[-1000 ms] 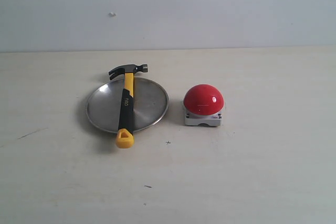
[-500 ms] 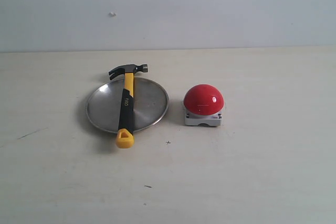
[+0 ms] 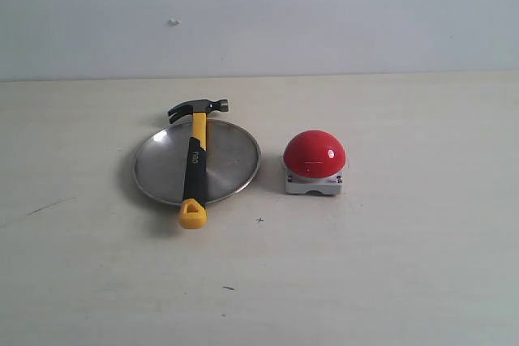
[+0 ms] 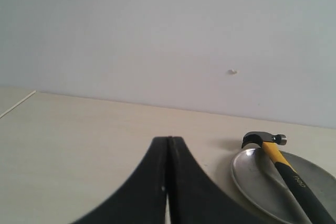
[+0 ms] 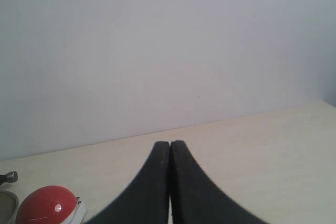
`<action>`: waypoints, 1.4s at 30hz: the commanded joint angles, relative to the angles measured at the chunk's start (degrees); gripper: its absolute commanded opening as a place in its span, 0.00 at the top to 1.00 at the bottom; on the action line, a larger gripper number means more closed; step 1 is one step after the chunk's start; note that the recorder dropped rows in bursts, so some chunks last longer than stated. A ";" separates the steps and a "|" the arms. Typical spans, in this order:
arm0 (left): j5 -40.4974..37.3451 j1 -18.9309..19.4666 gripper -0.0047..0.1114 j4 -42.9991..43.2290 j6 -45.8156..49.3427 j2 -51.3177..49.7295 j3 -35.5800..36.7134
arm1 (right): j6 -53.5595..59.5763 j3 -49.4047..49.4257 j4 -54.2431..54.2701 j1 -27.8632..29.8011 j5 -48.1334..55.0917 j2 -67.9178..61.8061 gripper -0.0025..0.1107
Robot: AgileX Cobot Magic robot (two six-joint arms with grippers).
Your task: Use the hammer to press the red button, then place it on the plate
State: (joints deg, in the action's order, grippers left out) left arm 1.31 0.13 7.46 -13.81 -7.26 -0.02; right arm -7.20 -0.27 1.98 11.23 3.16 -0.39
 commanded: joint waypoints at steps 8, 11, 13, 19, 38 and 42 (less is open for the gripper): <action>-0.20 -0.05 0.96 -0.76 0.01 0.11 0.02 | -0.09 0.27 -0.37 -0.22 0.03 0.39 0.98; -0.43 -0.05 0.96 -0.76 -0.01 0.11 0.02 | -0.09 0.27 -0.37 -0.22 0.03 0.39 0.98; -0.43 -0.05 0.96 -0.76 -0.01 0.11 0.02 | -0.09 0.27 -0.37 -0.22 0.03 0.39 0.98; -0.43 -0.05 0.96 -0.76 -0.01 0.11 0.02 | -0.09 0.27 -0.37 -0.22 0.03 0.39 0.98; -1.76 -0.05 0.96 -0.76 -0.01 0.11 0.02 | -0.09 0.27 -0.37 -0.22 0.03 0.39 0.98; -3.01 -0.05 0.96 -0.76 -0.01 0.11 0.02 | -0.09 0.27 -0.37 -0.22 0.03 0.39 0.98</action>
State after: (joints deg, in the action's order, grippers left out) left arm -0.77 0.13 7.25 -13.81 -7.26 -0.02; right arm -7.20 -0.27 1.98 11.23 3.16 -0.39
